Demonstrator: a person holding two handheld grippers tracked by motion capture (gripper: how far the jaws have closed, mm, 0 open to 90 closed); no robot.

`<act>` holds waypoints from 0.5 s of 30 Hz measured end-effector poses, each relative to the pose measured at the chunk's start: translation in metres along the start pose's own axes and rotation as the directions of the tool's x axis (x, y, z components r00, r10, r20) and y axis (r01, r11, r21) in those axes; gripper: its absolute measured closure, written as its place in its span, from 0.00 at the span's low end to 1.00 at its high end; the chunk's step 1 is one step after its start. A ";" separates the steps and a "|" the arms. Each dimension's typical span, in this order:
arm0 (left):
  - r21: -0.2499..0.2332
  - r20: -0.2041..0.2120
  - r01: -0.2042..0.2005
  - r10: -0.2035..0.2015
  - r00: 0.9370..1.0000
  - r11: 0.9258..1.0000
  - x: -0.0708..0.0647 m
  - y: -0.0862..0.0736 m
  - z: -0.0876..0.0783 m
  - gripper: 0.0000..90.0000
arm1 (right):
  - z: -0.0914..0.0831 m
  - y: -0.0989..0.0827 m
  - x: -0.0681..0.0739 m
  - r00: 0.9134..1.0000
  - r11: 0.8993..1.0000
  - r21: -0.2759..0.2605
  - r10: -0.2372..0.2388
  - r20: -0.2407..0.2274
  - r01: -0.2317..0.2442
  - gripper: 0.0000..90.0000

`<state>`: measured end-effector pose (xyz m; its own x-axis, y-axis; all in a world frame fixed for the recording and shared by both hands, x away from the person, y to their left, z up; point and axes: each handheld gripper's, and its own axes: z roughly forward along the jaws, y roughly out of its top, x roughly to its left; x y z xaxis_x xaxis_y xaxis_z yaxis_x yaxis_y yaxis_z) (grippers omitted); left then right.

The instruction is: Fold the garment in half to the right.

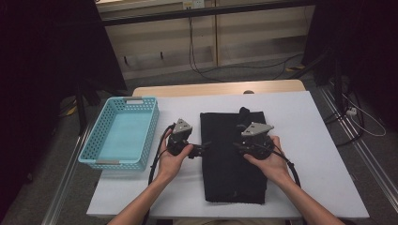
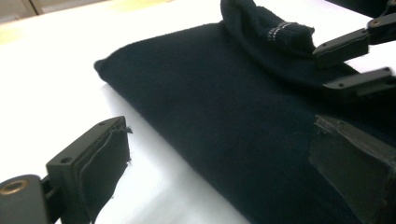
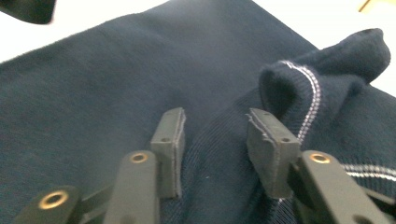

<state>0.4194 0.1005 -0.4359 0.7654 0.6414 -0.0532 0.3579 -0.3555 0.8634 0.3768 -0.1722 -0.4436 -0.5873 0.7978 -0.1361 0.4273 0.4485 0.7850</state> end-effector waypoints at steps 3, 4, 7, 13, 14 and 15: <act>0.016 -0.001 0.002 -0.002 1.000 1.000 0.001 -0.007 -0.005 0.06 | -0.003 -0.003 -0.003 1.000 1.000 -0.004 0.010 0.008 -0.010 0.86; 0.021 0.000 0.004 -0.004 1.000 1.000 0.001 -0.010 -0.007 0.06 | -0.006 -0.003 -0.004 1.000 1.000 -0.007 0.016 0.011 -0.016 0.91; 0.041 0.001 0.001 -0.001 1.000 0.999 0.000 -0.017 -0.009 0.06 | -0.012 -0.006 -0.007 0.999 0.999 -0.023 0.030 0.021 -0.030 0.98; 0.027 0.008 0.004 -0.004 1.000 1.000 -0.002 -0.020 -0.019 0.06 | -0.021 -0.014 -0.012 0.999 0.999 -0.032 0.036 0.030 -0.035 0.99; 0.023 0.011 0.002 -0.003 1.000 1.000 -0.002 -0.021 -0.021 0.06 | -0.023 -0.016 -0.014 0.999 0.999 -0.031 0.038 0.034 -0.037 0.99; 0.019 0.012 -0.001 0.001 1.000 1.000 -0.003 -0.021 -0.023 0.06 | -0.024 -0.017 -0.015 0.998 0.999 -0.032 0.043 0.036 -0.042 0.99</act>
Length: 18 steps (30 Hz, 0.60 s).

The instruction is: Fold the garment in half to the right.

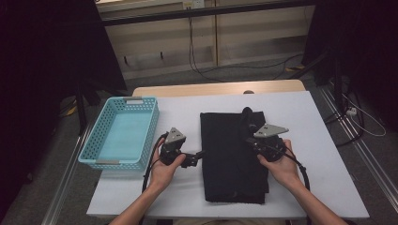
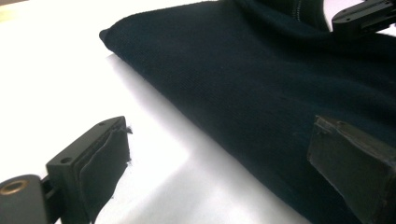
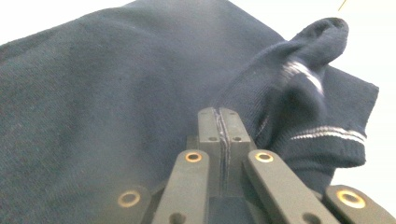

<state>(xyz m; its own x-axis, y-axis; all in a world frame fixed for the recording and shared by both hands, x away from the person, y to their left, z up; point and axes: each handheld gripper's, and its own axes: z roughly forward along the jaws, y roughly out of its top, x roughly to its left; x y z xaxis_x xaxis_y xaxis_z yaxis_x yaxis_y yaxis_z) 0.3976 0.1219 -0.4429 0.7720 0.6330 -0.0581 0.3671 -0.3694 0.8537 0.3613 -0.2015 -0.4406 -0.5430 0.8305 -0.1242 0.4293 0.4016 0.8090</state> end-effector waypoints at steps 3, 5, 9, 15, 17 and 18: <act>-0.004 -0.008 -0.005 0.005 1.000 1.000 -0.001 -0.003 -0.006 0.06 | -0.005 -0.004 -0.006 1.000 1.000 -0.005 0.011 0.022 -0.011 0.99; -0.006 -0.009 -0.004 0.004 1.000 1.000 -0.001 -0.005 -0.008 0.06 | -0.009 -0.009 -0.010 0.999 1.000 -0.006 0.021 0.028 -0.021 0.99; 0.003 -0.012 0.006 -0.006 1.000 1.000 0.002 -0.010 -0.011 0.06 | -0.017 -0.019 -0.019 0.998 0.999 0.000 0.044 0.054 -0.044 0.99; 0.008 -0.017 0.003 -0.003 1.000 1.000 0.001 -0.014 -0.014 0.06 | -0.026 -0.035 -0.034 0.994 0.997 0.021 0.074 0.084 -0.076 0.99; 0.010 -0.020 -0.003 0.003 1.000 1.000 0.000 -0.015 -0.016 0.06 | -0.026 -0.038 -0.037 0.992 0.996 0.036 0.082 0.091 -0.085 0.99; 0.013 -0.018 -0.008 0.009 1.000 1.000 0.000 -0.016 -0.017 0.06 | -0.025 -0.039 -0.039 0.993 0.995 0.042 0.084 0.084 -0.087 0.98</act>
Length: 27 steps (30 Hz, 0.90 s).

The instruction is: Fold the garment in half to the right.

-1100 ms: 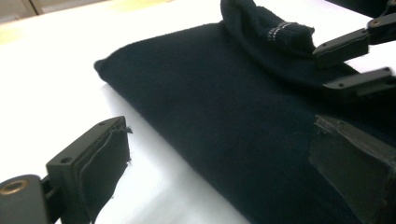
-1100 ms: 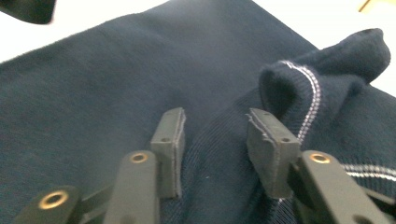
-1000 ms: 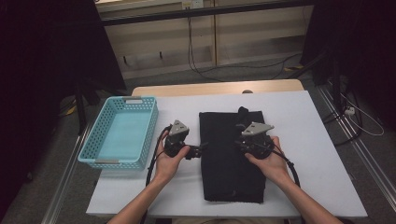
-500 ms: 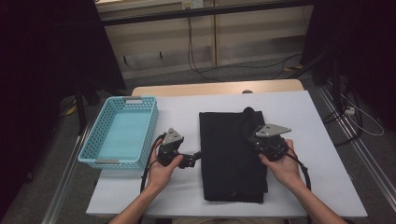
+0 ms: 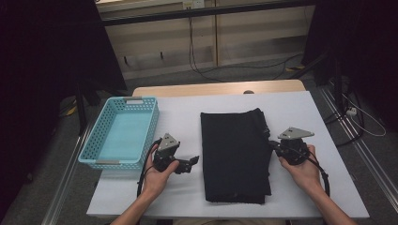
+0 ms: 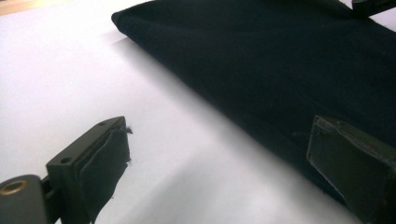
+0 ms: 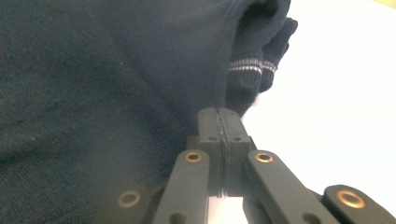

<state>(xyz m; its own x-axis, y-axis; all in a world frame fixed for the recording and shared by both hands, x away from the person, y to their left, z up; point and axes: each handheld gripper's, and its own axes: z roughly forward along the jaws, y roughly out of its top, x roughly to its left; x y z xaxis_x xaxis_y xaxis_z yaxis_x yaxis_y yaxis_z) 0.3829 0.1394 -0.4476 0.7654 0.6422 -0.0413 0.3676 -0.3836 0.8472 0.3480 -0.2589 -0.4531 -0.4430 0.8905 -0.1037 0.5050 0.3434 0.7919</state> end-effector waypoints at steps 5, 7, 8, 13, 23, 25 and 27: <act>-0.002 0.004 -0.009 0.009 1.000 1.000 -0.003 -0.003 -0.006 0.06 | 0.005 0.004 0.001 1.000 1.000 -0.015 -0.012 -0.005 0.012 0.82; 0.004 0.006 -0.017 0.017 1.000 1.000 -0.003 -0.004 -0.008 0.06 | 0.006 0.010 0.000 1.000 0.999 -0.033 -0.015 -0.002 0.014 0.79; -0.001 0.003 -0.015 0.015 1.000 1.000 -0.004 -0.005 -0.009 0.06 | 0.008 0.013 0.000 1.000 0.999 -0.043 -0.016 -0.007 0.016 0.76; -0.005 0.007 -0.004 0.004 1.000 1.000 -0.004 -0.007 -0.008 0.06 | 0.019 0.029 -0.002 1.000 0.997 -0.066 -0.026 0.005 0.026 0.67; 0.009 0.017 -0.025 0.025 1.000 1.000 -0.009 -0.009 -0.005 0.06 | 0.048 0.046 -0.016 0.999 0.998 -0.062 -0.020 0.025 0.022 0.64; 0.013 0.016 -0.029 0.029 0.999 0.999 -0.008 -0.009 -0.004 0.06 | 0.053 0.049 -0.018 0.999 0.998 -0.053 -0.021 0.027 0.023 0.65; 0.022 0.007 -0.036 0.035 0.999 0.999 -0.007 -0.010 -0.002 0.06 | 0.057 0.053 -0.022 0.999 0.998 -0.055 -0.024 0.030 0.026 0.66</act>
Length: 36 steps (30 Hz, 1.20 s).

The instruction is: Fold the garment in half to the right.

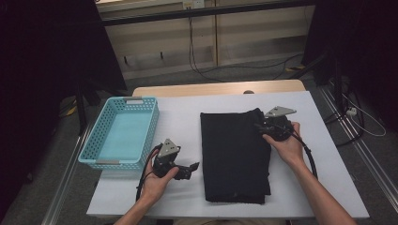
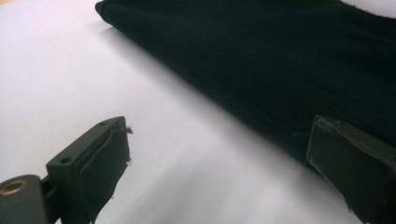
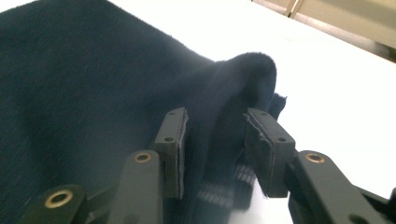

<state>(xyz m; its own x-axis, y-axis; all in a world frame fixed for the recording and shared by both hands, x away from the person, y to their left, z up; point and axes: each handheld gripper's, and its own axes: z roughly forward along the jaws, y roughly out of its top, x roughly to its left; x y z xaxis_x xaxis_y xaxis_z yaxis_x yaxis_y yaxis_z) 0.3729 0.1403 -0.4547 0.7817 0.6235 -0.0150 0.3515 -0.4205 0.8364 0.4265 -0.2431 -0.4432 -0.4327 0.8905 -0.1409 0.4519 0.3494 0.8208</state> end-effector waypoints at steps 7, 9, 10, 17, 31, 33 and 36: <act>0.005 0.001 0.011 -0.011 1.000 1.000 0.003 -0.001 0.001 0.06 | 0.021 0.010 -0.011 0.999 1.000 0.025 0.012 0.039 -0.013 0.69; 0.008 0.004 0.009 -0.009 1.000 1.000 0.004 -0.001 0.001 0.06 | 0.027 0.014 -0.013 0.999 1.000 0.028 0.009 0.039 -0.010 0.70; 0.008 0.006 0.011 -0.011 1.000 1.000 0.004 -0.001 0.001 0.06 | 0.028 0.015 -0.014 0.999 0.999 0.032 0.007 0.041 -0.008 0.70; 0.010 0.008 0.010 -0.010 1.000 1.000 0.005 -0.001 0.002 0.06 | 0.042 0.025 -0.024 0.998 0.999 0.036 0.037 0.059 -0.039 0.82; 0.000 0.007 0.015 -0.015 1.000 1.000 0.006 -0.001 0.000 0.06 | 0.038 0.015 -0.046 0.986 0.994 0.051 0.088 0.143 -0.096 0.97; 0.000 0.006 0.014 -0.014 1.000 1.000 0.006 -0.001 0.000 0.06 | 0.038 0.010 -0.047 0.987 0.993 0.052 0.094 0.130 -0.101 0.96; -0.003 0.003 0.013 -0.013 1.000 1.000 0.007 -0.001 0.000 0.06 | 0.038 0.005 -0.046 0.988 0.992 0.036 0.115 0.100 -0.119 0.91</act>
<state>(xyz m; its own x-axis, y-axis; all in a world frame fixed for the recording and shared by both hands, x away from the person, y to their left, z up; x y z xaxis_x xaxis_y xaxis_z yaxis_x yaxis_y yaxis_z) 0.3780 0.1449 -0.4554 0.7789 0.6265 -0.0274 0.3599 -0.4109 0.8376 0.4785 -0.2712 -0.4542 -0.2975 0.9495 -0.1001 0.5281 0.2510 0.8112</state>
